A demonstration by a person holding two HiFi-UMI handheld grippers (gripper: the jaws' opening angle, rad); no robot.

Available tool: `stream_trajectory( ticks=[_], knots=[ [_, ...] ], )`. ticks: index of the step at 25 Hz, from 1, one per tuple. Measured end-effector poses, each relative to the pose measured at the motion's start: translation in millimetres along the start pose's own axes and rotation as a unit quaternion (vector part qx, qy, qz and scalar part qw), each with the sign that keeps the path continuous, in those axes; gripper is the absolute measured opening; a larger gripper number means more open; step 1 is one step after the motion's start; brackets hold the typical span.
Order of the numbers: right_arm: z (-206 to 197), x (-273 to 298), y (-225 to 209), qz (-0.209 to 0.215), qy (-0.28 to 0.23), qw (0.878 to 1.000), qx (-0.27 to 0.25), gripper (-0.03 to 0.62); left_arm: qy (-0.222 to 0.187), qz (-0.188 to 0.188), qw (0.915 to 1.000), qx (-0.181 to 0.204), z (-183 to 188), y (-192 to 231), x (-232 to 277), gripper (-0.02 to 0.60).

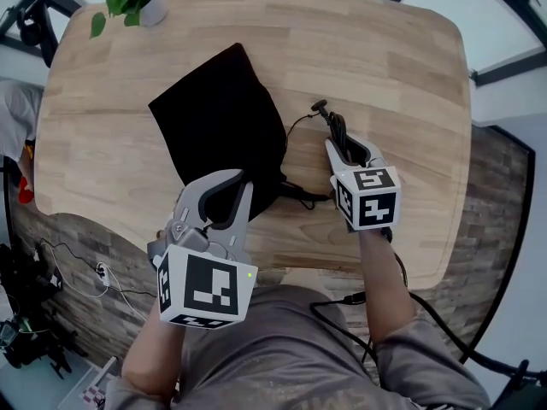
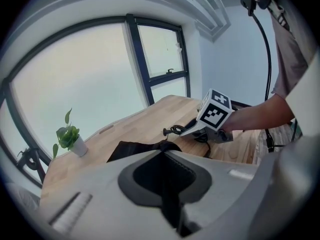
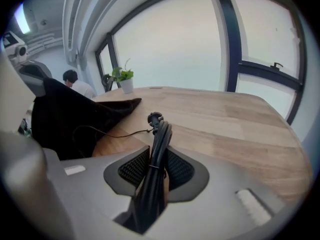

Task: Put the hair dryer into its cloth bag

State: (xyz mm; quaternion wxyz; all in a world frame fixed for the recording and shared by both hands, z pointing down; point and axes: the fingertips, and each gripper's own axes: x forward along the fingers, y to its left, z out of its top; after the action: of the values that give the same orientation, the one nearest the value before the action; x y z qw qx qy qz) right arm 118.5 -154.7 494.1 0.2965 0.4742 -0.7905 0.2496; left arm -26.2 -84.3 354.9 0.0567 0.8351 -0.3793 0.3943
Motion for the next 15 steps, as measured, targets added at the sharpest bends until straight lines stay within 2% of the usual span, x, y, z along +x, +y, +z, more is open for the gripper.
stream_trajectory(
  ticks=[4,8,10,12,15],
  knots=[
    [21.9,-25.9,24.8,0.044,-0.086,0.995,-0.029,0.114,0.009,0.003,1.0000,0.000,3.6,3.3,-1.1,0.011],
    [31.8,-55.3,52.4,0.108,-0.154,0.978,-0.094,0.114,0.019,-0.001,0.9998,-0.011,5.0,5.0,-3.0,0.011],
    [33.9,-70.3,69.8,0.155,-0.187,0.958,-0.152,0.112,0.023,-0.006,0.9995,-0.018,5.4,4.7,-2.4,0.011],
    [31.4,-87.2,89.3,0.206,-0.208,0.929,-0.229,0.112,0.029,-0.012,0.9992,-0.027,5.4,4.4,-1.1,0.011],
    [18.1,-106.5,114.2,0.262,-0.201,0.894,-0.301,0.112,0.037,-0.020,0.9983,-0.040,5.5,3.6,2.2,0.011]
  ],
)
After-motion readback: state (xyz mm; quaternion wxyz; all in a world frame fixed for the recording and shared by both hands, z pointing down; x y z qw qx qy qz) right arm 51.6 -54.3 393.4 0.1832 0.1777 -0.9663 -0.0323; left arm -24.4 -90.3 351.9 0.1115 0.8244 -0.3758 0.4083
